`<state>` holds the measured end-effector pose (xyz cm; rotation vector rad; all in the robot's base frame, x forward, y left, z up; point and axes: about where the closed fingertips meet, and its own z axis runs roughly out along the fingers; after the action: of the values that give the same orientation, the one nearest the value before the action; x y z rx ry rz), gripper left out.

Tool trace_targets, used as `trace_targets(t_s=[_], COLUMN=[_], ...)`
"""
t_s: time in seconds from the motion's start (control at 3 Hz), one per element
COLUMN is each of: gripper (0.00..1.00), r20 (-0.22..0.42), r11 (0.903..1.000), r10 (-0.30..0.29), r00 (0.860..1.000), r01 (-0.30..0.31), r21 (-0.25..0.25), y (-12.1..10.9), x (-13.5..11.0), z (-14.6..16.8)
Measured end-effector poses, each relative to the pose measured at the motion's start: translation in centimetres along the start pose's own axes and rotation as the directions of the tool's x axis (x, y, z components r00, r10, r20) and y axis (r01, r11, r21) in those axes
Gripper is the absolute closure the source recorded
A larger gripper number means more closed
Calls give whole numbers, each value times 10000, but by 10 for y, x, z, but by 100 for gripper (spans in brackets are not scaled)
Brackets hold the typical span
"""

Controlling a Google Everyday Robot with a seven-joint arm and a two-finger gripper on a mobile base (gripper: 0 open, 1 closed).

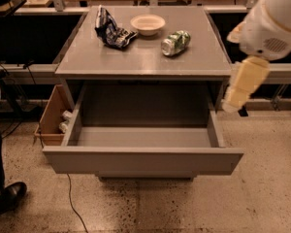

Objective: Place blue chip bag into top drawer

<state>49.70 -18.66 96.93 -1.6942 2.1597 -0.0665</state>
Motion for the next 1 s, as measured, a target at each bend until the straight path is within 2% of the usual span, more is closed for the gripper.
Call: trace_targets(t_s=[0.33,0.67,1.0], gripper=[0,0,0], r20=[523,1014,1015], r11=[9999,9999,9999], r10=[114,109,110], r00=[9986,9948,9948], r01=[-114,-122,-122], r21=[-3,117,118], y=[-43,-82,-82], x=[-36,-74,-74], z=[35,57,57])
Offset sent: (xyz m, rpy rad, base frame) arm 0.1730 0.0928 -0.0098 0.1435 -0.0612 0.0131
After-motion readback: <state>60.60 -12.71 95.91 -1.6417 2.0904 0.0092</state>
